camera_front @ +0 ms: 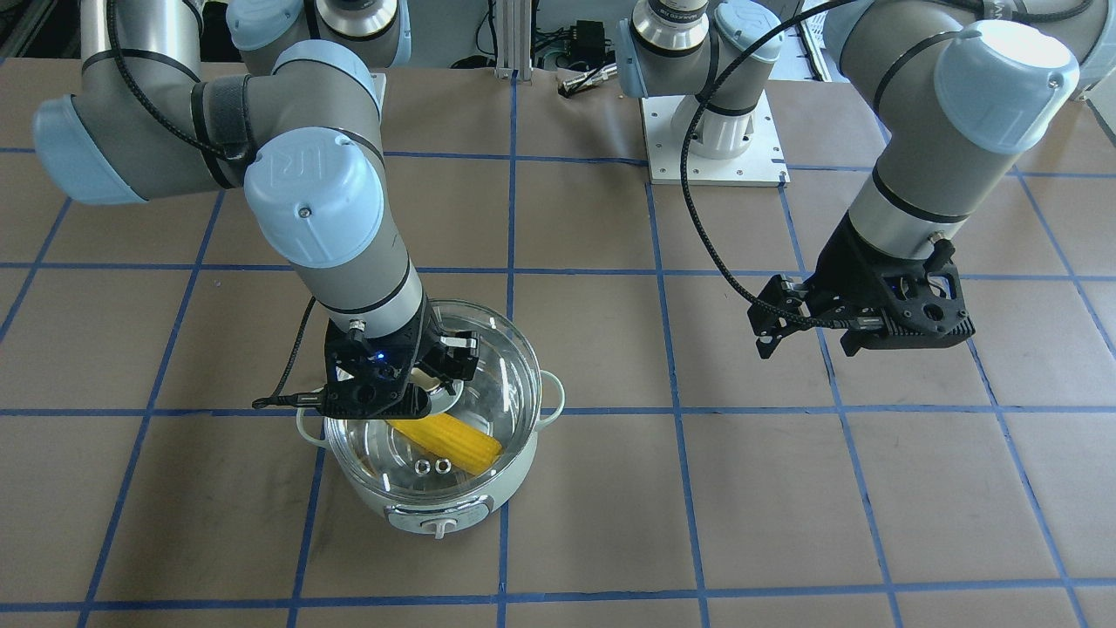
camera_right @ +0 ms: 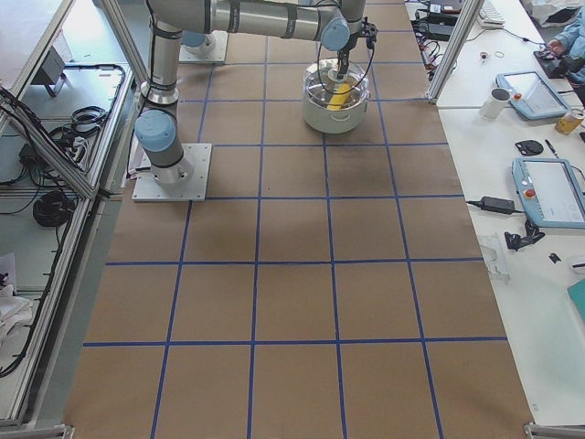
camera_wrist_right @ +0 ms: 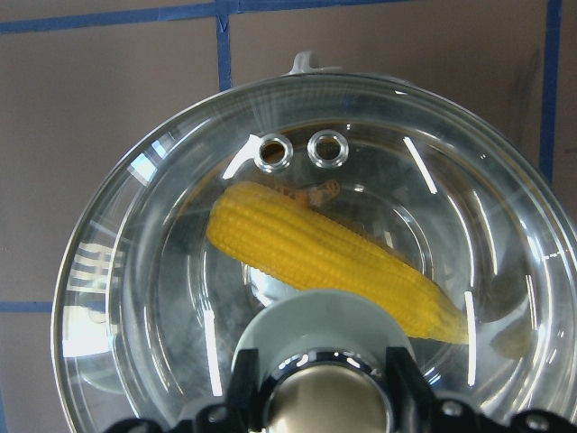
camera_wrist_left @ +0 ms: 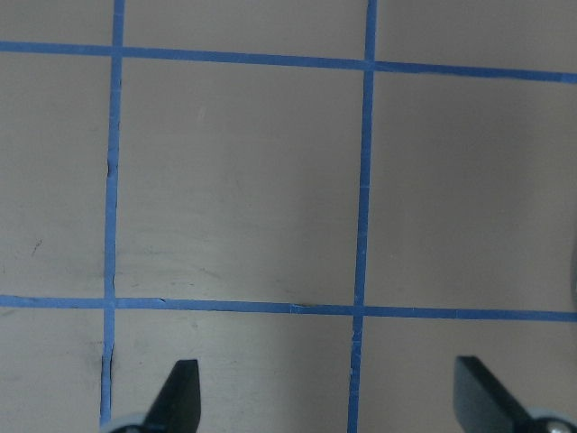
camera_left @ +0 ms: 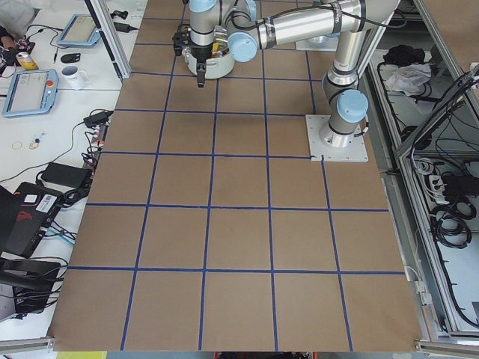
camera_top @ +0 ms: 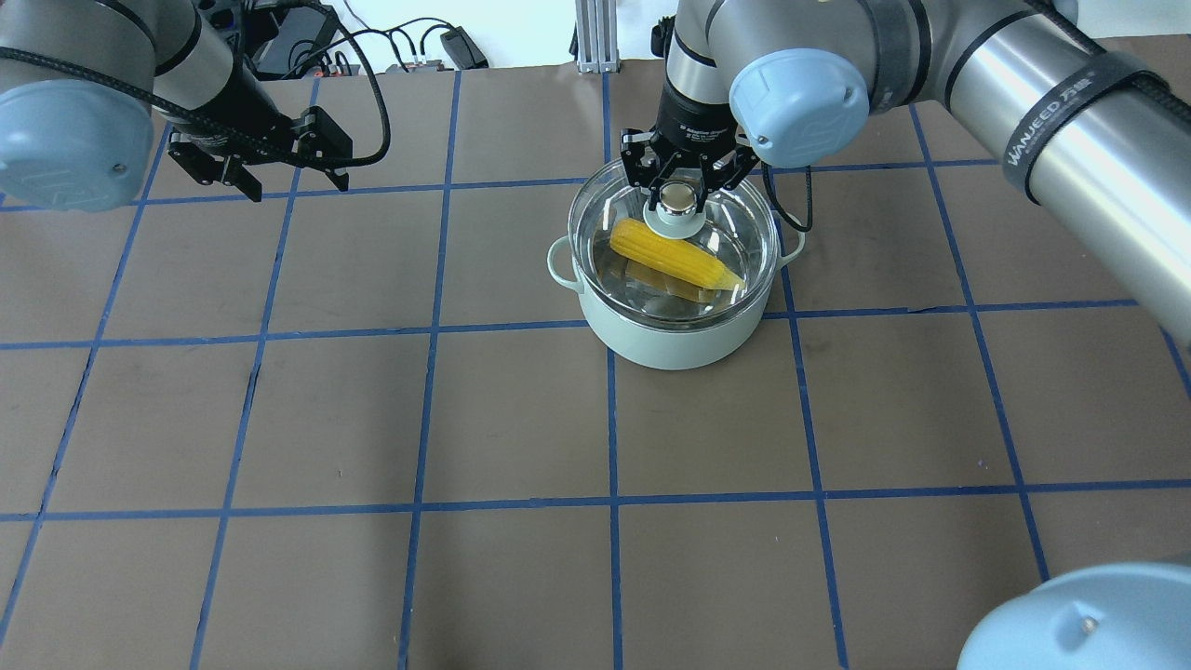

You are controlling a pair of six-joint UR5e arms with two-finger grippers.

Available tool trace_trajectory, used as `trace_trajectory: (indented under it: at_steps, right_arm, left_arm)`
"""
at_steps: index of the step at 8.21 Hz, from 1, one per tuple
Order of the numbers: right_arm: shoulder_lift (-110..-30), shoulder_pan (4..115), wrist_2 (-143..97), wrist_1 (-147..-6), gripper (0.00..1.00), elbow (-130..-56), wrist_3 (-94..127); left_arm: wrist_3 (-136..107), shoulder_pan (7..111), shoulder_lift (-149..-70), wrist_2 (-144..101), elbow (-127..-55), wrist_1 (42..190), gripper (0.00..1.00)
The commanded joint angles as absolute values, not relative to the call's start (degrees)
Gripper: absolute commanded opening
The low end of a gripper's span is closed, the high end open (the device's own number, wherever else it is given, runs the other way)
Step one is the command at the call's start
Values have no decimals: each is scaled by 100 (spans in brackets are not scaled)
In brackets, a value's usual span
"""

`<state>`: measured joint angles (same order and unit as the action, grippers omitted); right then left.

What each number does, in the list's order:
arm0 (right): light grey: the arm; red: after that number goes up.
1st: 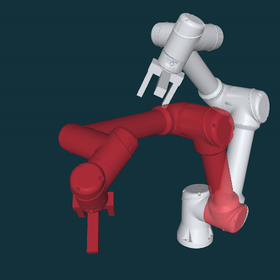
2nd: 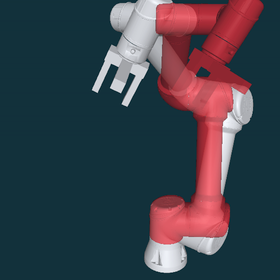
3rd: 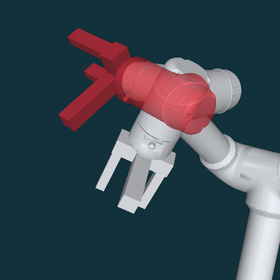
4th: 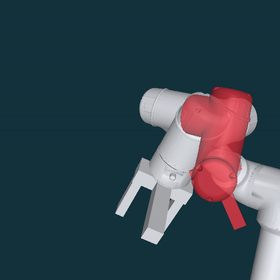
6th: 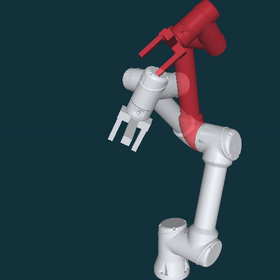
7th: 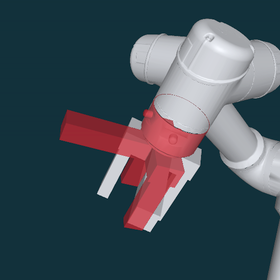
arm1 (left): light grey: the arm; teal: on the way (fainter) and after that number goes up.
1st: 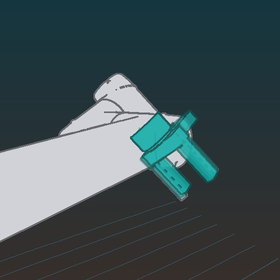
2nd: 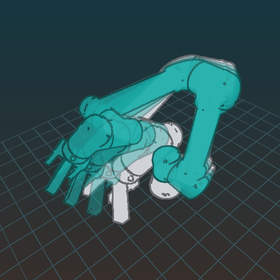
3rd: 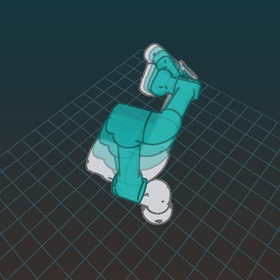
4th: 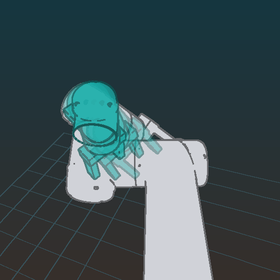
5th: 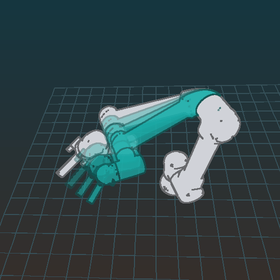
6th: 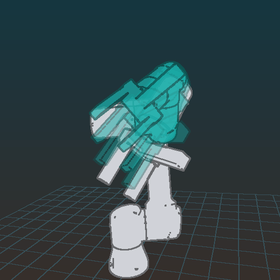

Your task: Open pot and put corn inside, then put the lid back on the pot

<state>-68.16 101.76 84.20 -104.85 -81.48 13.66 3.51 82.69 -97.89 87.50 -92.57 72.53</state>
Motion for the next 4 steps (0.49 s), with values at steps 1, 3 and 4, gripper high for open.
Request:
trace_trajectory:
  at_steps: [1,3,4]
  right_arm:
    - [-6812,10178,8446,-10485,0,-8165,1354]
    - [-6803,10169,8472,-10485,0,-8200,1292]
    - [-6803,10169,8473,-10485,0,-8209,1292]
  left_arm:
    - [352,8262,-9756,8798,-9229,7426,100]
    - [264,8271,-9660,8850,-9159,8141,100]
    - [264,8288,-9529,8851,-9080,8278,100]
